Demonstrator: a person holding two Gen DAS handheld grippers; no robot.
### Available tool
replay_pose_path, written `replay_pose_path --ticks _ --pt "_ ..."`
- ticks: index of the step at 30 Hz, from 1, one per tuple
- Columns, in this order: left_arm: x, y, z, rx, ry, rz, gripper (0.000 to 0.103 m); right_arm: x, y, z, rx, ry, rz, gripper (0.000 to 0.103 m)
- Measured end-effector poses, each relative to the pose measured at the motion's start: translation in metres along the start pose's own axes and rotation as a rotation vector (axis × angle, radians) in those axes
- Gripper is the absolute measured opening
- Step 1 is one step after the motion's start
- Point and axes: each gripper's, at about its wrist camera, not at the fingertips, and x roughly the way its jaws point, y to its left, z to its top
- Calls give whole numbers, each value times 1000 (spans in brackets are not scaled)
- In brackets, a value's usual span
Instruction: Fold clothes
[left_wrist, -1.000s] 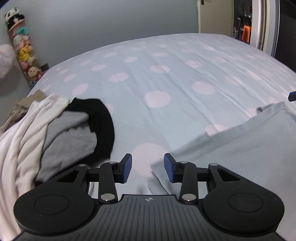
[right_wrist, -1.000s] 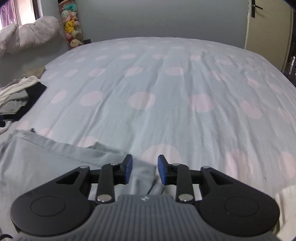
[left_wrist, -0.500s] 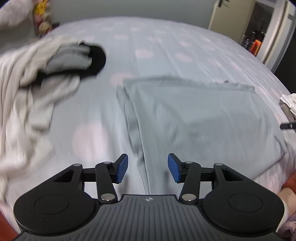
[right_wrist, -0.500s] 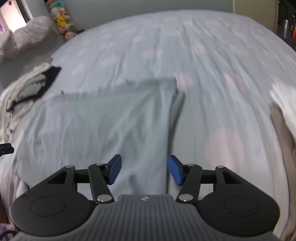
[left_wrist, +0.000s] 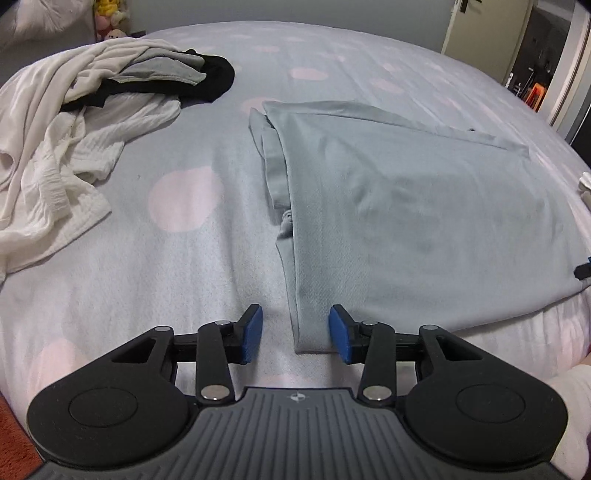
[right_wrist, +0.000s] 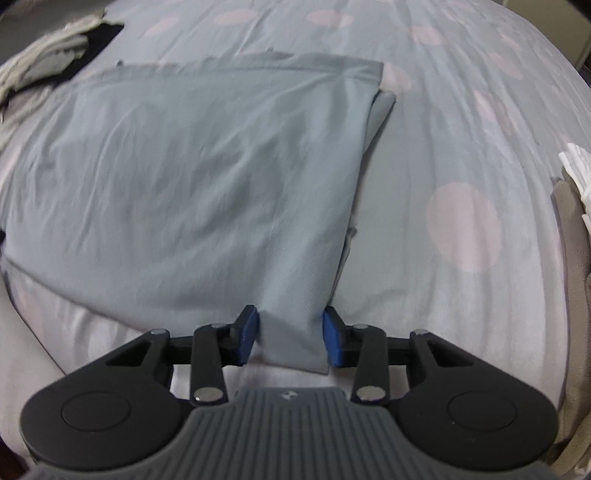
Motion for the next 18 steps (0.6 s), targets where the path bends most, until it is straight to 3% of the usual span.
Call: replay_pose_path --ticks 9,11,16,18 --pt "-5 -1 -5 31 39 44 39 -6 -3 -14 -20 44 -70 39" --pt "-8 -2 -6 35 45 57 39 -8 0 -18 -44 43 -112 33" --pt "-22 8 -6 -28 26 61 38 -27 -2 -23 -29 -90 -133 32" --pt "-31 17 -4 -87 -33 22 38 -40 -12 -24 30 -183 -83 39"
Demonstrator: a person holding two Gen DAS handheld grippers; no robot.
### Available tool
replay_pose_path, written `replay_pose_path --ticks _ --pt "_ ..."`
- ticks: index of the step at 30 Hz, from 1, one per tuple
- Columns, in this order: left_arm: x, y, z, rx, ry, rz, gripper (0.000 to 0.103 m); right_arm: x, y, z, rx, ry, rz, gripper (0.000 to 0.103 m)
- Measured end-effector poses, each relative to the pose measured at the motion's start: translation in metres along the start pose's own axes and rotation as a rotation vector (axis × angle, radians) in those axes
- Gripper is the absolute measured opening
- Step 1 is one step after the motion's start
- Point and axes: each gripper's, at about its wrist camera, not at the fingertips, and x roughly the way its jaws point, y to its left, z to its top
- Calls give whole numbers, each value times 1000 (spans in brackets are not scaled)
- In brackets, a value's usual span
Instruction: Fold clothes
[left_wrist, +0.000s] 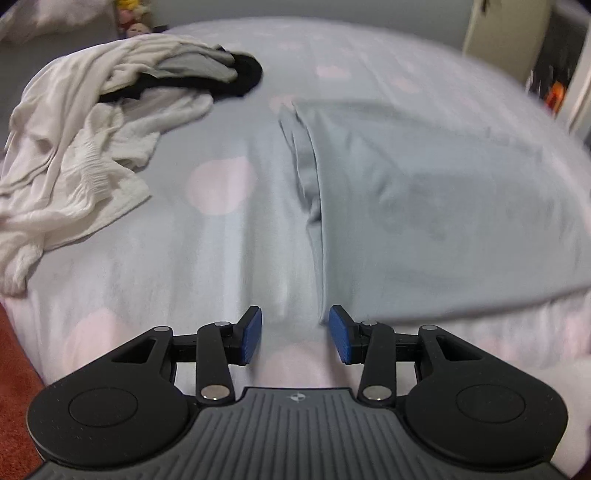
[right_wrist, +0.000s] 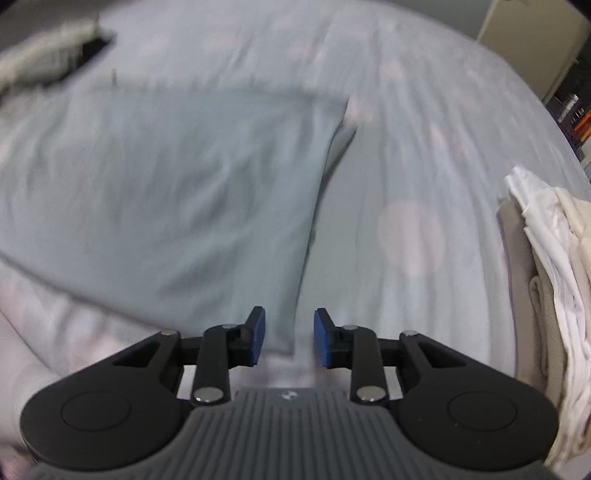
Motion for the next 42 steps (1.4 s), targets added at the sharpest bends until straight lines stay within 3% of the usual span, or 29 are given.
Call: replay_pose_path --ticks 3,7,11,16,21,25,29,42 --pt "-7 8 9 -67 -100 -48 41 -10 -20 4 138 -106 114 55" --pt "-1 3 22 -42 -174 -74 47 -8 -41 16 299 -191 235 79" --pt "16 -3 38 -27 -172 -89 49 10 -41 34 352 -195 180 80" --pt "41 -5 42 -63 -125 -72 52 47 -44 49 375 -64 78 83" --pt "55 -3 30 -23 -108 -65 55 75 -41 51 386 58 85 86" --pt "58 -9 26 18 -109 -71 68 84 -32 54 350 93 94 102" --pt "60 -17 23 48 -120 -61 80 94 -21 58 289 137 68 103" --pt "61 -14 22 27 -131 -76 82 99 -13 61 253 156 43 103"
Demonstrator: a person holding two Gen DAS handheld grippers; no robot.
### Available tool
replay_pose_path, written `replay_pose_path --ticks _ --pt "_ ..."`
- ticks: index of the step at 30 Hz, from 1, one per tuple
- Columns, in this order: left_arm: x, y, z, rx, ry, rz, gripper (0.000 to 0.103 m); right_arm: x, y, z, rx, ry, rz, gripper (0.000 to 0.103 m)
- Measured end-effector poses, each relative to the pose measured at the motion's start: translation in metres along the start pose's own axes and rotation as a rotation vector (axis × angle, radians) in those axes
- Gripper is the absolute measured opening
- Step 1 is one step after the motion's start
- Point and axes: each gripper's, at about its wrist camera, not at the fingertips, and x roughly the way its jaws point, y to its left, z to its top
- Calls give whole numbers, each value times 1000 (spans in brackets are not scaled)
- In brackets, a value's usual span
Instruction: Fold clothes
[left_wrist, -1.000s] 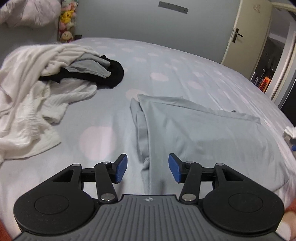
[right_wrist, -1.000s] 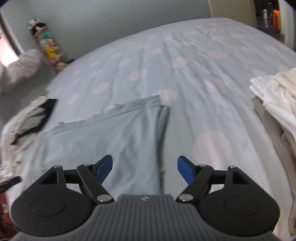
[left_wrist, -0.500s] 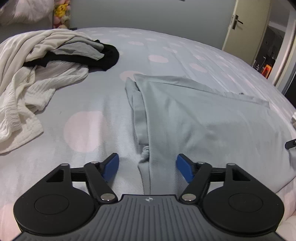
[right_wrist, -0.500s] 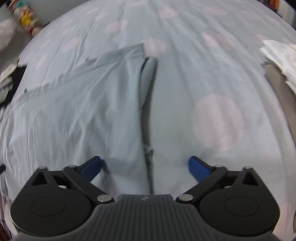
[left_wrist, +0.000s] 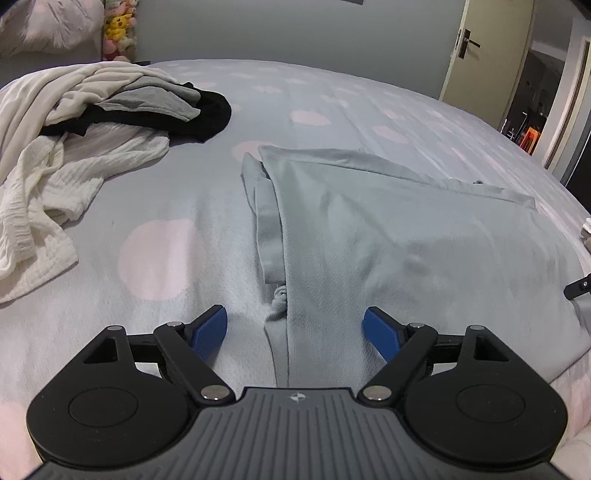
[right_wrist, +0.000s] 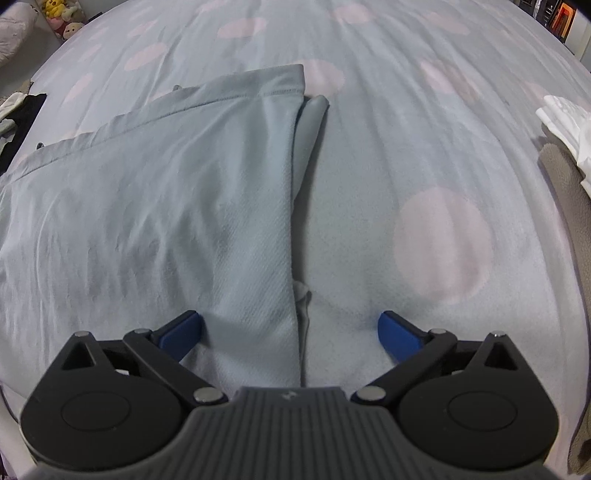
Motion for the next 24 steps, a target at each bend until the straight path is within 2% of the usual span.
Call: replay_pose_path --ticks 4,7,24 --pt "-1 2 -4 -14 -28 -8 83 -5 -9 -2 15 -7 18 103" --pt "0 2 -5 -28 -34 -56 103 -5 -8 -4 3 -4 8 103" --pt "4 -17 -1 80 25 24 103 -7 -11 -2 -12 9 -2 103"
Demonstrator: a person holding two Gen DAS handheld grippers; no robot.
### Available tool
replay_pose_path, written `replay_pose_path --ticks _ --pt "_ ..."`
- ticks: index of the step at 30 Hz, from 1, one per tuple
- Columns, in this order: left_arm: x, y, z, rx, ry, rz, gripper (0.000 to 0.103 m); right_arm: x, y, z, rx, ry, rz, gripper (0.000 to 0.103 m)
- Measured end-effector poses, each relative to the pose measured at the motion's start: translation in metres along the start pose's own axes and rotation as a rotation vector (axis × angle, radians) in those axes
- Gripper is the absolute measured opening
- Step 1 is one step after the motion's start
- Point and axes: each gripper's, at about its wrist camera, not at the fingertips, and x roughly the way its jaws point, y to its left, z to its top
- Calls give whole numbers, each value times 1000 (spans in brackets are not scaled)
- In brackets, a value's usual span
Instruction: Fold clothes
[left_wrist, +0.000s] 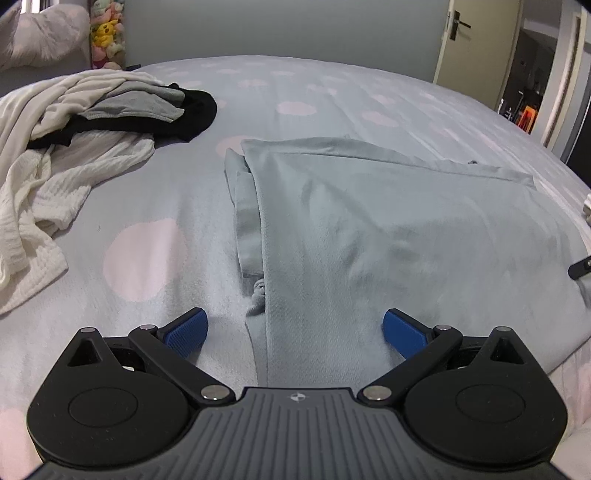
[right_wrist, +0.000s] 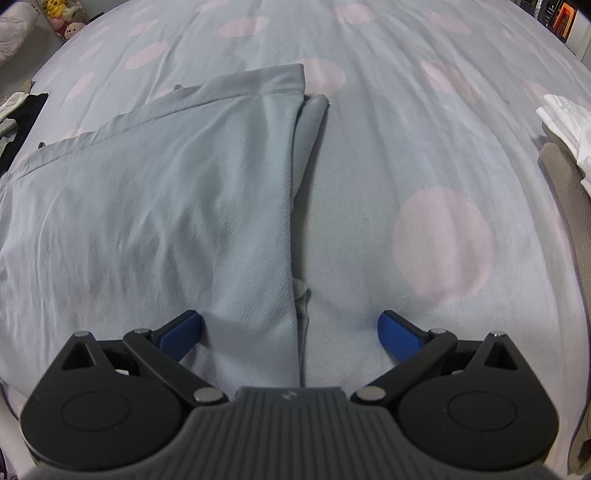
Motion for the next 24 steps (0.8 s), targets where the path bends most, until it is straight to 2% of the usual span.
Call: replay_pose_path --ticks 4,10,15,20,24 --pt "-6 3 1 -6 -26 -4 100 -7 -1 1 19 -27 6 102" --pt "-15 16 16 -89 -71 -74 100 -40 -5 7 27 -209 93 102" --pt "-18 8 38 19 -109 -71 101 -53 -3 18 -10 -293 157 102" --pt "-9 7 63 43 -158 -34 101 -50 -3 17 23 -441 172 102" --pt "3 8 76 42 -177 -7 101 -46 -9 18 32 -449 142 102"
